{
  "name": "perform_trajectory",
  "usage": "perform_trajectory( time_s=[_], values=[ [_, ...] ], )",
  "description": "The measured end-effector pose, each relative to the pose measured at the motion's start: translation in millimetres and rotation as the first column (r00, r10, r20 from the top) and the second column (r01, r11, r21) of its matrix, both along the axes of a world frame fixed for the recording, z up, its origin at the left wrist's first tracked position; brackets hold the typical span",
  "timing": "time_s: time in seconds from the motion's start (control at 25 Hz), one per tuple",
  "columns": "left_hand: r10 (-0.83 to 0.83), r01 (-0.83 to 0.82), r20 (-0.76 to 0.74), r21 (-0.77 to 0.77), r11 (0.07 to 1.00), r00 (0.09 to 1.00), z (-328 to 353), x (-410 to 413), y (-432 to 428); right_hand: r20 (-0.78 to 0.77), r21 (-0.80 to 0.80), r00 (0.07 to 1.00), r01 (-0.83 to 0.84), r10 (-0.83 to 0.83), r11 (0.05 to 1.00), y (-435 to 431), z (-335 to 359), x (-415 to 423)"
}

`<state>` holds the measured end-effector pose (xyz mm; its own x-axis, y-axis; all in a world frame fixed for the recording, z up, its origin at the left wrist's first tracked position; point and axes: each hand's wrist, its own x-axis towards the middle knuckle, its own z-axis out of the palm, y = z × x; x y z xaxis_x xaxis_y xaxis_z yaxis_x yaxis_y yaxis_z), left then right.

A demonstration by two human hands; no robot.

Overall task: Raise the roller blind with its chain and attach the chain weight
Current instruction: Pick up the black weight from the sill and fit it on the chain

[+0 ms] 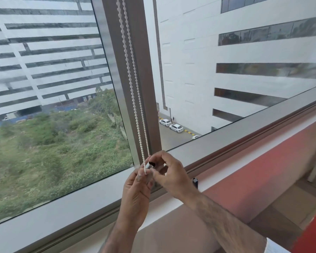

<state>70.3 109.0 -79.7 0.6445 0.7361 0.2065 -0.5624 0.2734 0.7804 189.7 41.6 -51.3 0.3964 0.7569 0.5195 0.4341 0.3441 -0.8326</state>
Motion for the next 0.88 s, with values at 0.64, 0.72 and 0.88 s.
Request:
perform_trajectory(
  time_s=[0.64,0.72,0.88],
  values=[
    [0.096,-0.076,-0.137,0.146,0.986,0.986,-13,3,13,0.132,-0.003,0.987,0.092,-0.091,0.996,9,-40,-13],
    [0.128,-0.087,-0.162,0.239,0.967,0.978,-13,3,15,0.116,-0.003,0.989,0.088,-0.087,0.996,8,-44,-11],
    [0.147,-0.096,-0.164,0.288,0.953,0.975,-8,1,24,0.09,-0.029,0.995,0.053,-0.05,0.998,5,-45,-6]
  ],
)
